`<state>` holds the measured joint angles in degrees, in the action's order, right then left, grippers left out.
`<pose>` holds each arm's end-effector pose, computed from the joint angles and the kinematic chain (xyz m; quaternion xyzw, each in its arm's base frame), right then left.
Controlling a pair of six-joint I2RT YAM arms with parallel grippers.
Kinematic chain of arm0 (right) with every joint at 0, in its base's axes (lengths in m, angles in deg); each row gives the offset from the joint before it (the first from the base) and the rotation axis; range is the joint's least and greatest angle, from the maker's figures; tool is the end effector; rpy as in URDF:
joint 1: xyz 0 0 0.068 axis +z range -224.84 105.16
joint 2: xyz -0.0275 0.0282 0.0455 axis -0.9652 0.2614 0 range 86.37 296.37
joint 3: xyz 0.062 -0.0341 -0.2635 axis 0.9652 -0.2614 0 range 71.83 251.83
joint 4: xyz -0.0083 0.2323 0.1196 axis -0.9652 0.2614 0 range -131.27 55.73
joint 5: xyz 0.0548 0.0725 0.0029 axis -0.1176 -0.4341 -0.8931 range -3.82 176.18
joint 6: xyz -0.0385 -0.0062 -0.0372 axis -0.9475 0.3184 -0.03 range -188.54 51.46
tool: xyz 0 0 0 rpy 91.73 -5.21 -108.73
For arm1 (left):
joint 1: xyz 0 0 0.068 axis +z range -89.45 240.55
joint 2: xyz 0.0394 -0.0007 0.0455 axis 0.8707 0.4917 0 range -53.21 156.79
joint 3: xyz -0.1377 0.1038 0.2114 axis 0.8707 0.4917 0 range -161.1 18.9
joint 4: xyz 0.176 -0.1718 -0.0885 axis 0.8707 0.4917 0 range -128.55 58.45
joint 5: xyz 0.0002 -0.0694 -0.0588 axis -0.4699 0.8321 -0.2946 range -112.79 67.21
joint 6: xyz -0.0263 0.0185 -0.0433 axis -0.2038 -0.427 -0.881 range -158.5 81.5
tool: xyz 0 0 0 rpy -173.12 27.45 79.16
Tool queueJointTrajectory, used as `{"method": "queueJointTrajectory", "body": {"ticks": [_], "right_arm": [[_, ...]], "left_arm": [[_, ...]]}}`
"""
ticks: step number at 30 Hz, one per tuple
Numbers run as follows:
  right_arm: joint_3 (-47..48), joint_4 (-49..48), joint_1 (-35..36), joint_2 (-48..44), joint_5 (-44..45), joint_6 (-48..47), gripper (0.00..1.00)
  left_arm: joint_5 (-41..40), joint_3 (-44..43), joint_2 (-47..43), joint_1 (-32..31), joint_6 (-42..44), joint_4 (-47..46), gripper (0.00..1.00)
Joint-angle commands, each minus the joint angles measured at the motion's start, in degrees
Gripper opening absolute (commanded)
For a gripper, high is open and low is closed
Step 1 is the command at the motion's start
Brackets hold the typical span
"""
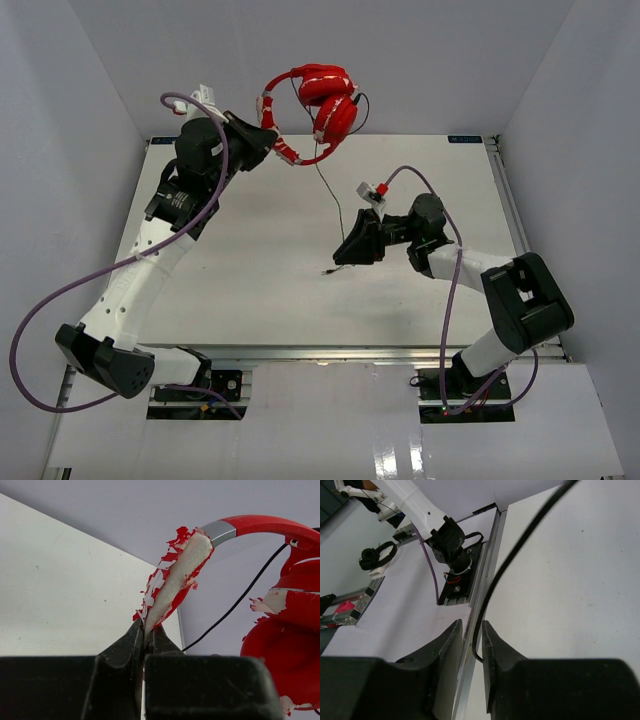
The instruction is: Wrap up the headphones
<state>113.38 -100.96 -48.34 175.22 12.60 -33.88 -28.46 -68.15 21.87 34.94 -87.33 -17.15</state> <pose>0.2596 0.1676 0.2563 -0.4298 0.5338 0.6406 0.3464 0.2604 -0.1210 0.4601 -0.1847 0.7399 -0.3605 0.5370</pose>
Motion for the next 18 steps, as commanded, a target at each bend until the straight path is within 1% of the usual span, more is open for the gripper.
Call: {"method": "queueJointTrajectory", "body": {"ticks": [1,2,3,5,6,7,9,10,11,12,14,15,16,18], "right_arm": [[3.6,10.1,1.1,-1.7,1.2,-6.9,0.14],[5.6,16.6,1.2,-2.3,2.5,-12.5,0.10],[9.0,26.3,1.3,-3.1,4.7,-22.1,0.09],[15.6,58.9,3.5,-4.6,16.1,-41.1,0.08],[18.6,66.6,4.5,-5.4,20.7,-50.0,0.08],[21.9,72.9,5.5,-6.1,25.6,-55.9,0.08],[28.4,82.4,7.6,-7.7,37.6,-62.4,0.08],[30.3,86.3,9.2,-8.8,45.7,-66.3,0.08],[31.1,88.9,11.5,-10.3,56.0,-71.4,0.08],[31.4,89.6,13.7,-11.3,64.1,-71.9,0.08],[28.0,83.5,19.7,-14.2,91.2,-87.7,0.08],[27.2,81.3,20.3,-15.1,97.8,-90.7,0.08],[27.4,80.0,20.4,-15.8,100.7,-92.9,0.08],[29.1,78.8,20.3,-16.4,102.4,-96.6,0.08]], "left_arm": [[-4.8,-1.9,-1.4,0.0,-3.6,-6.1,0.00],[-6.4,-2.5,-1.2,0.0,-3.1,-5.9,0.00],[-8.3,-3.3,-1.0,0.0,-2.4,-5.6,0.00],[-11.4,-4.6,0.7,0.1,-0.9,-3.6,0.00],[-12.7,-5.1,1.4,0.1,0.4,-2.9,0.00],[-14.3,-4.8,2.0,0.1,1.2,-2.1,0.00],[-17.3,-2.4,3.0,0.2,3.0,-1.5,0.00],[-18.2,-0.8,3.3,0.3,4.5,-1.8,0.00],[-18.6,0.3,3.7,0.4,5.5,-2.0,0.00],[-19.2,1.7,4.1,0.4,5.6,-2.7,0.00],[-19.7,5.4,5.6,0.5,9.0,-3.6,0.00],[-19.1,7.0,6.5,0.5,9.8,-3.9,0.00],[-18.3,8.6,7.3,0.5,10.4,-4.2,0.00],[-16.4,11.8,8.0,0.4,11.6,-5.5,0.00]]}}
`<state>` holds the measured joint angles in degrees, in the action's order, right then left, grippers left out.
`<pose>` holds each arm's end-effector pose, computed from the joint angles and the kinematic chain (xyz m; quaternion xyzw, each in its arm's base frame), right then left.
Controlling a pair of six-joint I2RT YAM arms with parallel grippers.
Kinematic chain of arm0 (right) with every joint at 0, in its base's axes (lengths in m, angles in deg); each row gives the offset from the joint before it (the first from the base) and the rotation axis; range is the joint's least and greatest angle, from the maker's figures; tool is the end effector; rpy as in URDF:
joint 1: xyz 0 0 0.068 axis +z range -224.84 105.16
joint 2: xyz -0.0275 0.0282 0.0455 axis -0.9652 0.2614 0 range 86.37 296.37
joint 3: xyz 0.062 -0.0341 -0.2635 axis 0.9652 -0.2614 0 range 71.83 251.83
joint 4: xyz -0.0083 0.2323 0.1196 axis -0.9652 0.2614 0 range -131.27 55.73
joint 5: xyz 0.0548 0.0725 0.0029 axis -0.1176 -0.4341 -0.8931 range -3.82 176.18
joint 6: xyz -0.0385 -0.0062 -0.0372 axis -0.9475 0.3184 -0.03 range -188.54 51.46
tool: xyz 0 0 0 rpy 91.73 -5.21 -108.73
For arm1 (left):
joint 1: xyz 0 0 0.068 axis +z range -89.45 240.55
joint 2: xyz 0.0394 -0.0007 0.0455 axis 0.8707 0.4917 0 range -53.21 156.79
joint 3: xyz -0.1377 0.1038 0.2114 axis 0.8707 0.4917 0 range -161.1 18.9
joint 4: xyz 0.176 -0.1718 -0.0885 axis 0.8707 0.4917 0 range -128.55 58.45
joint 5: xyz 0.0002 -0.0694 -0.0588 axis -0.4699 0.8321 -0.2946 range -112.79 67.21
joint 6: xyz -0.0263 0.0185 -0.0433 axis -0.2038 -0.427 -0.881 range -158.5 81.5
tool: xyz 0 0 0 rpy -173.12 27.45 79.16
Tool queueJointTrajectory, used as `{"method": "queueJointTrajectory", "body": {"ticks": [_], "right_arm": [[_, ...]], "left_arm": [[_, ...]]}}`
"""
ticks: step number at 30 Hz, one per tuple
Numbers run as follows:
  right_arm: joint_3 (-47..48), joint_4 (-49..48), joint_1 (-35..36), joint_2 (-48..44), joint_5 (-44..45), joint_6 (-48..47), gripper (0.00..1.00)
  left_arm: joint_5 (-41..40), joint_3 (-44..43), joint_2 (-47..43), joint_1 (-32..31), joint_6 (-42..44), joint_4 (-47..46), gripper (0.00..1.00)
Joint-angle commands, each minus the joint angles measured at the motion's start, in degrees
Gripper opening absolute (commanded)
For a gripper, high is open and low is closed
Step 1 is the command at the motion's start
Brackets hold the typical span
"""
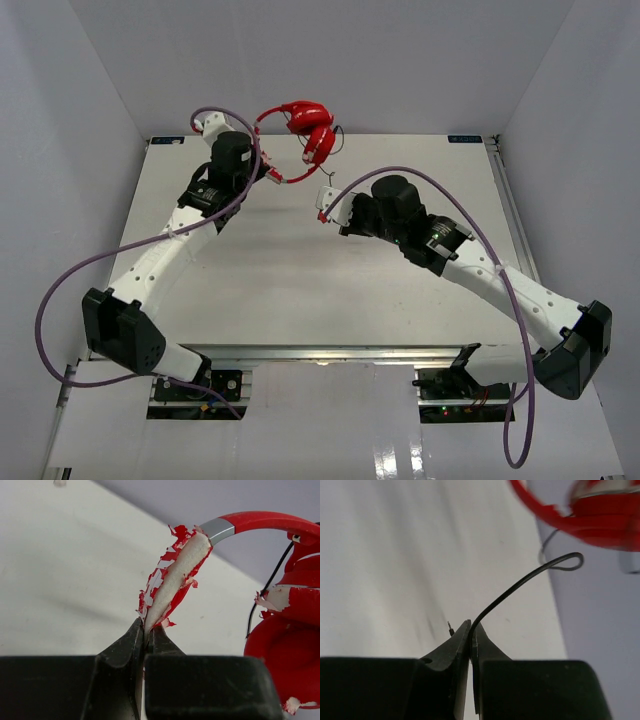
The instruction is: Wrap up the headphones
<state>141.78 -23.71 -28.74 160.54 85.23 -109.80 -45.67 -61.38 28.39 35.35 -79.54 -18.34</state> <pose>0.2066 0.2155 0.3687 -0.5752 0.5955 0.0305 0.5600 0.3018 -0.1268 0.3898 -0.2222 0.7873 -0.1639 0.5513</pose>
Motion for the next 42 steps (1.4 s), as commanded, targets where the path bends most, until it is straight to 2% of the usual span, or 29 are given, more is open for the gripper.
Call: {"method": "queueJointTrajectory", "body": {"ticks": [1,11,16,21,27,33,42], "right_arm": [[1.7,1.0,0.8,-1.8,30.3,-22.3,0.08],[8.0,-0.7,0.8,3.8,26.1,-27.7,0.10],[5.5,-1.0,0.6,3.4,16.3,-25.5,0.11],[5.3,-1.4,-0.6,4.4,10.5,-23.3,0.11],[7.8,-1.7,-7.4,6.0,3.2,-19.1,0.11],[6.0,-1.9,-14.1,6.6,-6.2,-15.3,0.13],[3.7,-1.6,-18.8,6.4,-22.3,-7.1,0.22]], "left_arm": [[1.9,6.7,1.7,0.0,4.4,-5.1,0.00],[18.8,12.7,4.1,-0.4,10.7,-6.9,0.00],[33.3,13.5,6.6,-0.7,12.6,-8.4,0.00],[41.6,16.0,5.9,-1.3,13.6,-12.0,0.00],[48.8,18.8,4.0,-1.4,15.3,-14.4,0.00],[54.6,22.5,0.6,-1.4,14.5,-20.6,0.00],[61.7,24.9,-1.7,-1.4,11.4,-27.7,0.00]]}}
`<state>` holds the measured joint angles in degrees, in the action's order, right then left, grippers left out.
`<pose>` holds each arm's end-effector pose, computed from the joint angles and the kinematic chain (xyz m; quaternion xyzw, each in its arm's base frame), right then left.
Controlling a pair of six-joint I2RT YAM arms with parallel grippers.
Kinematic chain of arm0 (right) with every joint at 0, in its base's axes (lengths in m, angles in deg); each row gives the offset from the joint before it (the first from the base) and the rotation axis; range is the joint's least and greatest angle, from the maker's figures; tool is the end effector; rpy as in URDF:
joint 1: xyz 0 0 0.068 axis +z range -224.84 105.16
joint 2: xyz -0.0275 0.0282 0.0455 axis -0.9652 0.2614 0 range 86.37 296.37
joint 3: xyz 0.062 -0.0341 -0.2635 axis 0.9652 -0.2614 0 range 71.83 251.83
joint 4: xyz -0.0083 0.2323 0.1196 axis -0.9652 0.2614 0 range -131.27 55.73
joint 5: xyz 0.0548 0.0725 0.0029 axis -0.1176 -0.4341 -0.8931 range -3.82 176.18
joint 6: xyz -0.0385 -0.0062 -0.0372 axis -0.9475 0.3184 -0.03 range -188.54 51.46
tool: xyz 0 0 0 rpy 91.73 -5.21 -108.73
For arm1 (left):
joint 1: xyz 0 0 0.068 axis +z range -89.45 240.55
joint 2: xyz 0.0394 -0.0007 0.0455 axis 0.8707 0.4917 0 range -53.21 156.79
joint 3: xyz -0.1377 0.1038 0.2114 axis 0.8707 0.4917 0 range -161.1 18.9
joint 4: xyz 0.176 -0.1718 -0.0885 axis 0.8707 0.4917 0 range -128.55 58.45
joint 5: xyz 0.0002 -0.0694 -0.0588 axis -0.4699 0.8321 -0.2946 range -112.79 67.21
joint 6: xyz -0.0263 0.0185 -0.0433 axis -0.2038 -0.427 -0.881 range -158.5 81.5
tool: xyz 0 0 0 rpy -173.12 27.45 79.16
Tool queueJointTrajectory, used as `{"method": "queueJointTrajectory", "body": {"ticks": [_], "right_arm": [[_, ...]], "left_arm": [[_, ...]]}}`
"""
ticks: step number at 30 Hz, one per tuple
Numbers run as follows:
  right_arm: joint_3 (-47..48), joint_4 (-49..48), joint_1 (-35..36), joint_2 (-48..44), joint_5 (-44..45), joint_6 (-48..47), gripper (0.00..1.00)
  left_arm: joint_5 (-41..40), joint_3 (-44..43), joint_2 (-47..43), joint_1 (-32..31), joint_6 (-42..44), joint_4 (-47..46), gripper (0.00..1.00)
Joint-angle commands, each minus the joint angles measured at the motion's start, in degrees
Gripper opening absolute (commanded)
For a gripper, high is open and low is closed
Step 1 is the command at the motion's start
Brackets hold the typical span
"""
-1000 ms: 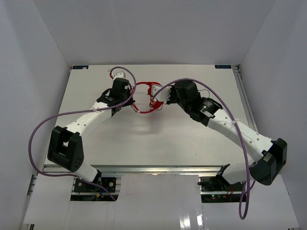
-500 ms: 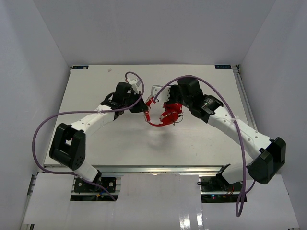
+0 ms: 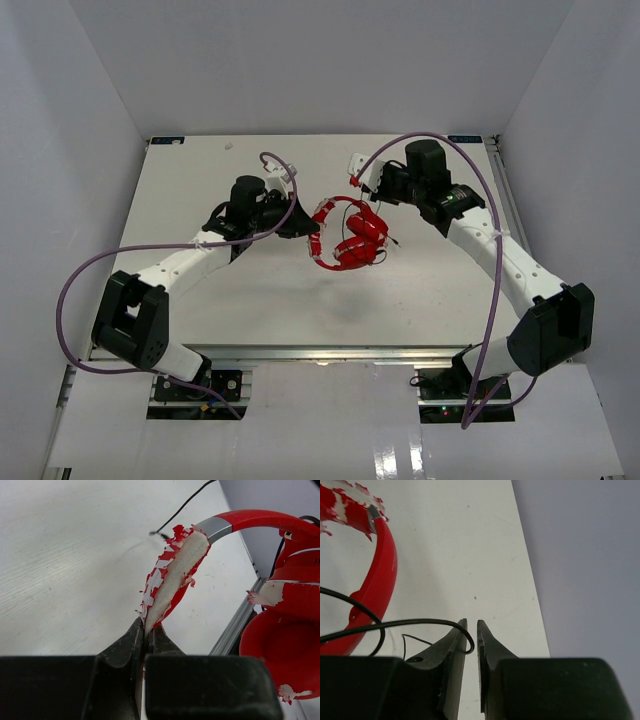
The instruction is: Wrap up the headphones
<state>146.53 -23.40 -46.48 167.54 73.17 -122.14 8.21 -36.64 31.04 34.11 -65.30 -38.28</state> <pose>0.2855 0.1632 0.3617 -0.5939 0.5900 -0.0249 0.5465 0.2861 -0.1628 0.2605 0.1330 0.8307 -0.4250 0.3341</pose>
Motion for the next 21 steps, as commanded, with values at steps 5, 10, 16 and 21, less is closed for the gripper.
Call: {"method": "queueJointTrajectory", "body": {"ticks": [5,10,16,21], "right_arm": [[-1.2,-1.8,-2.6,-0.6,-17.3,9.6,0.27],[-1.2,-1.9,-4.6,-0.6,-24.4,13.8,0.32],[-2.0,-3.0,-8.1,0.4,-36.0,20.6,0.45],[-4.2,-8.0,-9.9,0.7,-43.3,27.4,0.55]], "left_arm": [[10.7,0.6,-4.0,-0.2,-5.2,-10.8,0.00],[11.9,1.8,-3.9,-0.2,-8.7,-15.6,0.00],[11.9,2.0,-4.6,-0.2,-12.7,-19.3,0.00],[9.1,-1.1,-6.0,-0.2,-11.4,-15.4,0.00]]}}
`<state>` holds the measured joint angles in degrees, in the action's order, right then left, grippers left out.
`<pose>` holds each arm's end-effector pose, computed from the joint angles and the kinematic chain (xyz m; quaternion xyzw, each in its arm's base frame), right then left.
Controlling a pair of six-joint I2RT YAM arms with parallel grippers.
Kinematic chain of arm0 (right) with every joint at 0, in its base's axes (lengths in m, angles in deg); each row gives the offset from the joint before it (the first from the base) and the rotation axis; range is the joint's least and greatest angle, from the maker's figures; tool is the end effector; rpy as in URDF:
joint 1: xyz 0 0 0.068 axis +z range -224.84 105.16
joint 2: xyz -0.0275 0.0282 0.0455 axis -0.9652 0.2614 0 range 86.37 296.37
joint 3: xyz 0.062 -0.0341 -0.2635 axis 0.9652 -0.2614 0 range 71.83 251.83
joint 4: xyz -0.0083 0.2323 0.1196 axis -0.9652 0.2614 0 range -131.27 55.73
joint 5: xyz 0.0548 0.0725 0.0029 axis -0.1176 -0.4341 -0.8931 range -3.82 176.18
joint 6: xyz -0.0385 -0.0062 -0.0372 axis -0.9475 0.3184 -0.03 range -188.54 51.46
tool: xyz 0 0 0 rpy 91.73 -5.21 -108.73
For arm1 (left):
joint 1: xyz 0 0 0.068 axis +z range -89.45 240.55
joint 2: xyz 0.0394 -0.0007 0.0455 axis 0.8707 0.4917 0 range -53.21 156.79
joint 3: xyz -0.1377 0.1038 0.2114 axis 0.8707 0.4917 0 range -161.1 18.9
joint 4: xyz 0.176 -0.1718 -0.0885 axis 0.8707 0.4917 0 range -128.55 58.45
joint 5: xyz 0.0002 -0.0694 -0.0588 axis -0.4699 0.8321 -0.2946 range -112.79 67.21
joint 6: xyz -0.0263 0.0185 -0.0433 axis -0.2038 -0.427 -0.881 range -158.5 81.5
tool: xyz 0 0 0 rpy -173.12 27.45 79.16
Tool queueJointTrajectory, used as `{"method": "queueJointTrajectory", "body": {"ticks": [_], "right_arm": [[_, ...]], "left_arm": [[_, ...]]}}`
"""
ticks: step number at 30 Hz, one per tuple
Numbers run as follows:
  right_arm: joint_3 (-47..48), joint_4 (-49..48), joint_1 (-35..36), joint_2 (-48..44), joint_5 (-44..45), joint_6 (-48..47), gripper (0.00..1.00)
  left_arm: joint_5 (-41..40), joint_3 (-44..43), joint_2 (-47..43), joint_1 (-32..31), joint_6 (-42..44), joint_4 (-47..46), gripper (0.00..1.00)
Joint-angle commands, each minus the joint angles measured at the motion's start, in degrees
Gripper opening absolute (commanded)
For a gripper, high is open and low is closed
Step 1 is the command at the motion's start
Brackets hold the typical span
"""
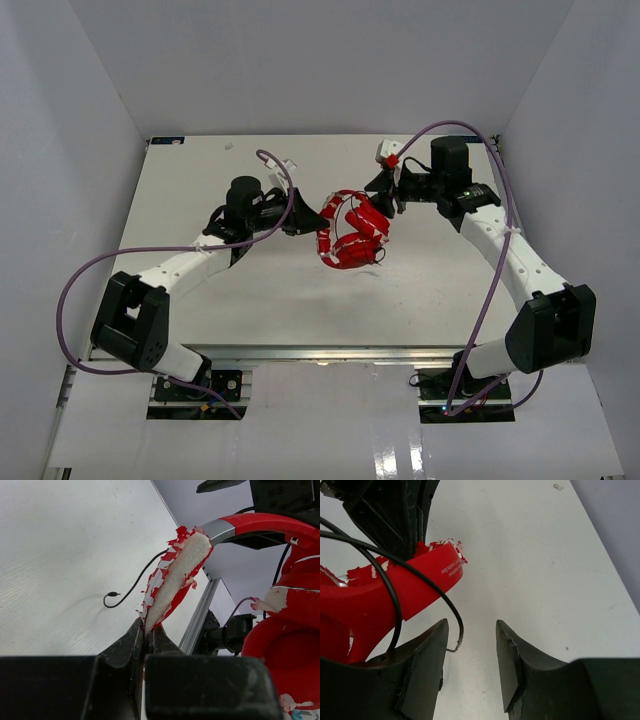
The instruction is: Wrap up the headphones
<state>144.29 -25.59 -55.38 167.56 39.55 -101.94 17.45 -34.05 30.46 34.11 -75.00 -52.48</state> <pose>0.2936 0.1312 0.3559 -0.5356 0.5959 0.2698 0.5341 0.2843 -0.1671 0.2731 0.1382 0.7689 -0.5278 0.3333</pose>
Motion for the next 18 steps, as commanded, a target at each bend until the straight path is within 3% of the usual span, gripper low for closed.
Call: {"method": "queueJointTrajectory", "body": {"ticks": [1,12,15,18], "right_arm": [[-2.5,-7.0,-1.1,0.6,-10.3,9.4,0.57],[-13.3,-29.0,-1.1,1.8,-14.0,27.1,0.89],[-15.4,-36.8,-1.0,2.8,-14.8,33.3,0.91],[-18.3,-48.3,-1.0,4.8,-16.7,45.5,0.97]], "left_arm": [[-0.9,-4.4,-5.8,-0.2,-1.3,1.0,0.00],[-8.0,-11.8,-9.7,-0.2,-0.2,9.6,0.00],[-8.1,-12.8,-9.8,-0.2,-1.4,9.6,0.00],[-8.2,-13.7,-9.6,-0.2,-2.4,9.0,0.00]]}}
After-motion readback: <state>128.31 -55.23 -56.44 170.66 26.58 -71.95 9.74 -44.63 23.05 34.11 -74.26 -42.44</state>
